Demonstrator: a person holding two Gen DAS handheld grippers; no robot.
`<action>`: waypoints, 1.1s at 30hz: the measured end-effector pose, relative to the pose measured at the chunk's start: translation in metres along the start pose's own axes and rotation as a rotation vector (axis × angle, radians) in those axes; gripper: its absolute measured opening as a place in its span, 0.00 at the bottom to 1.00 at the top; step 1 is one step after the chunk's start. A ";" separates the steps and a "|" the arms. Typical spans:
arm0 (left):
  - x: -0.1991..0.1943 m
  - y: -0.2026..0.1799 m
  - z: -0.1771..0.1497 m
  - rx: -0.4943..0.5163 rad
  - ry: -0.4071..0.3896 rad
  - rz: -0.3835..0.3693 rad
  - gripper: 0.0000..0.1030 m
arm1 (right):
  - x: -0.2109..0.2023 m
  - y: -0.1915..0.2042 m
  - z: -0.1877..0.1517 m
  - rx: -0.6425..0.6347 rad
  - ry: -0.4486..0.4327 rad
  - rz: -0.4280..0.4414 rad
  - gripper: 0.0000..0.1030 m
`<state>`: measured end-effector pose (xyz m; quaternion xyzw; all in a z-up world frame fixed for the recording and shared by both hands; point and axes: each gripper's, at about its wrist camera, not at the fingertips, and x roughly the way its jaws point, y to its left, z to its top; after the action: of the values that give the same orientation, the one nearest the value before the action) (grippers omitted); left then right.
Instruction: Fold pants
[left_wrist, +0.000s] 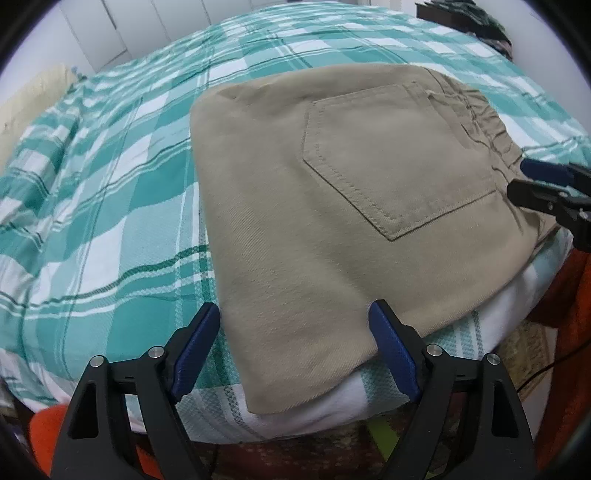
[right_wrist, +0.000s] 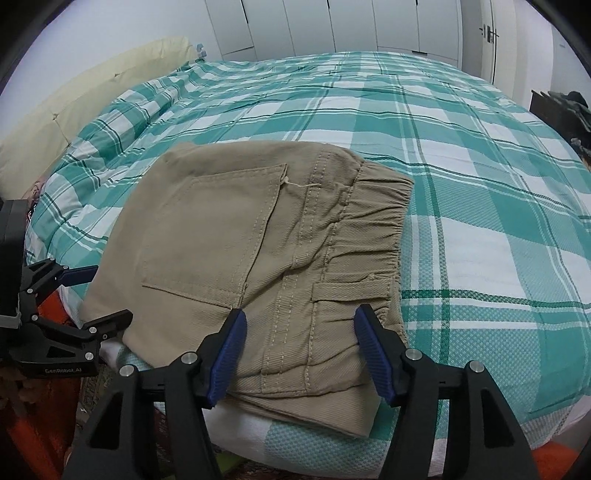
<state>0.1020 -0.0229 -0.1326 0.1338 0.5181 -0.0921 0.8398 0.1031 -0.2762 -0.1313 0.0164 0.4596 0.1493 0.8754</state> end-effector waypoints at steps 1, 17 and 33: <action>0.001 0.005 0.000 -0.018 0.003 -0.020 0.84 | 0.000 0.000 0.000 0.003 -0.001 0.001 0.60; -0.031 0.076 -0.015 -0.311 -0.094 -0.379 0.95 | -0.015 -0.037 -0.016 0.220 0.077 0.126 0.74; 0.046 0.072 0.038 -0.371 0.044 -0.538 0.94 | 0.026 -0.097 -0.001 0.565 0.059 0.455 0.76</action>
<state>0.1757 0.0322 -0.1484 -0.1611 0.5610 -0.2116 0.7839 0.1406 -0.3621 -0.1689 0.3549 0.4925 0.2077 0.7670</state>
